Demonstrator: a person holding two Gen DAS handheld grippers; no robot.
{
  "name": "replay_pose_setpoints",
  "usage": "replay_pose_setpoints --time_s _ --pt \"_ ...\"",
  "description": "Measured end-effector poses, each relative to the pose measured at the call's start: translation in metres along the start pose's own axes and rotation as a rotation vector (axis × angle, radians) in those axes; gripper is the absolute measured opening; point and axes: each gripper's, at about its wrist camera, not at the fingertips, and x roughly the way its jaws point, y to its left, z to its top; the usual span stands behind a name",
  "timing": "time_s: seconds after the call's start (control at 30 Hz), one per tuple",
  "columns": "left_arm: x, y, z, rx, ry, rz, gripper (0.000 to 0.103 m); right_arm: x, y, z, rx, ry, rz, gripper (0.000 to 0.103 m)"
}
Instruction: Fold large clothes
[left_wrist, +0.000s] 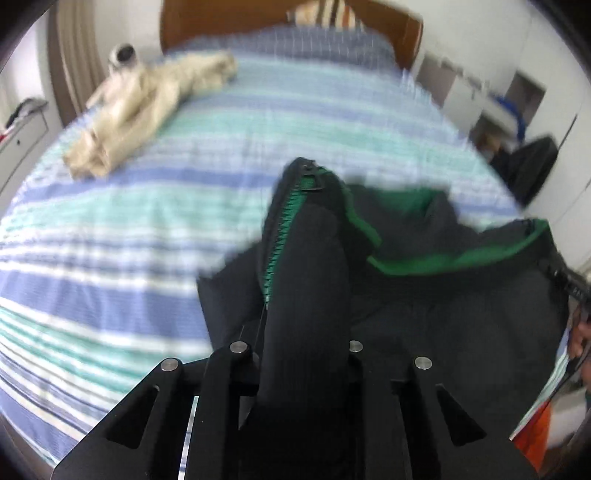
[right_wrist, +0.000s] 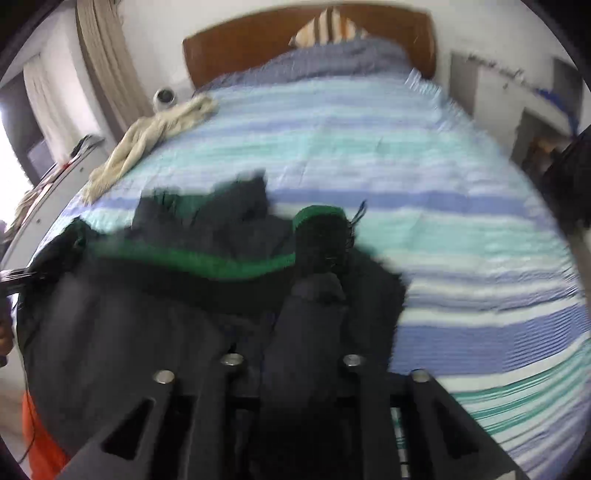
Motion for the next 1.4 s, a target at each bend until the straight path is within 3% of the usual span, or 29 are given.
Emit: replay_pose_setpoints --time_s 0.07,0.17,0.23,0.3,0.33,0.37,0.43,0.73,1.4 --pt "-0.013 -0.004 0.015 -0.020 -0.097 0.019 0.018 -0.015 -0.006 0.018 0.007 -0.079 -0.024 0.018" --pt "0.010 -0.009 0.026 -0.023 -0.153 0.124 0.022 -0.009 -0.010 0.038 0.048 -0.134 -0.073 0.018" --pt "0.044 -0.012 0.020 0.010 -0.137 0.214 0.031 0.011 -0.013 0.035 0.061 -0.114 -0.105 0.018" --pt "0.086 -0.007 0.007 0.025 -0.070 0.282 0.037 0.043 -0.020 0.022 0.078 -0.053 -0.137 0.018" --pt "0.108 -0.002 -0.006 0.037 -0.033 0.305 0.048 0.070 -0.028 0.009 0.108 0.015 -0.144 0.018" --pt "0.118 0.005 -0.017 0.017 -0.041 0.293 0.051 0.095 -0.036 -0.006 0.139 0.071 -0.132 0.020" --pt "0.118 0.011 -0.021 -0.021 -0.083 0.290 0.054 0.104 -0.042 -0.021 0.174 0.026 -0.106 0.021" --pt "0.132 0.016 -0.021 -0.037 -0.100 0.263 0.056 0.117 -0.049 -0.029 0.185 -0.032 -0.102 0.022" --pt "0.138 0.017 -0.022 -0.062 -0.091 0.247 0.058 0.123 -0.046 -0.035 0.198 -0.048 -0.088 0.022"
